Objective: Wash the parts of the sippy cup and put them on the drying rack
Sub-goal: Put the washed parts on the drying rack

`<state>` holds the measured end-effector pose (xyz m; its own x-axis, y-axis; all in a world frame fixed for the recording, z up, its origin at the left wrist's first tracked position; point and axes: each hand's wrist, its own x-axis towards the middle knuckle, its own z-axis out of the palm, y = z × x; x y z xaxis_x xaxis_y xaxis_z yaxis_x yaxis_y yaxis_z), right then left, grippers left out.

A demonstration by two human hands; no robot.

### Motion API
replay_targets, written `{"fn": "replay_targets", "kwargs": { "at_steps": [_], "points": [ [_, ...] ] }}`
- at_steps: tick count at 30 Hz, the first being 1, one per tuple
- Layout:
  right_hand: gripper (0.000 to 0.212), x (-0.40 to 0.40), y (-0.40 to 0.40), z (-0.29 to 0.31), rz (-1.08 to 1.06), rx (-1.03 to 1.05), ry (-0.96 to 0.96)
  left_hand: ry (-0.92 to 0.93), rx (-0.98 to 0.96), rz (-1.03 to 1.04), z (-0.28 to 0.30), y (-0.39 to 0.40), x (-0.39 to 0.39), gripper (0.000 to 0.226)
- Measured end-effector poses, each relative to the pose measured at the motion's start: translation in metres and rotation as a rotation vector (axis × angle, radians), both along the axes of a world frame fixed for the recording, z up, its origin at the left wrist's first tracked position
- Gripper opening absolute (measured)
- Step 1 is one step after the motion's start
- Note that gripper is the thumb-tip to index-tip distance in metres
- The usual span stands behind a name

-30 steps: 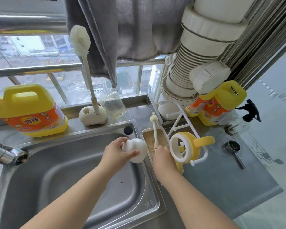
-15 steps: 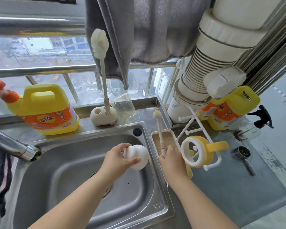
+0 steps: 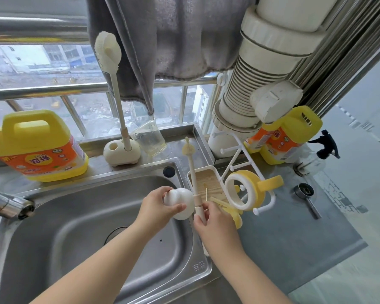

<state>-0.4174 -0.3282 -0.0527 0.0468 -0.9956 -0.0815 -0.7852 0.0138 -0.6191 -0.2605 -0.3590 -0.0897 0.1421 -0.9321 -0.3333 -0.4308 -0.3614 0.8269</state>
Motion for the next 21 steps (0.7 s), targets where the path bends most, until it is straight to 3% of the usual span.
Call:
{"fn": "replay_targets", "kwargs": {
  "at_steps": [10, 21],
  "points": [
    [0.021, -0.016, 0.017, 0.017, 0.007, -0.119, -0.057, -0.155, -0.137, -0.154, 0.019, -0.031, -0.023, 0.058],
    [0.039, -0.023, 0.026, 0.005, -0.063, -0.067, -0.17, -0.298, -0.179, -0.342, 0.025, -0.078, -0.052, 0.057]
  ]
}}
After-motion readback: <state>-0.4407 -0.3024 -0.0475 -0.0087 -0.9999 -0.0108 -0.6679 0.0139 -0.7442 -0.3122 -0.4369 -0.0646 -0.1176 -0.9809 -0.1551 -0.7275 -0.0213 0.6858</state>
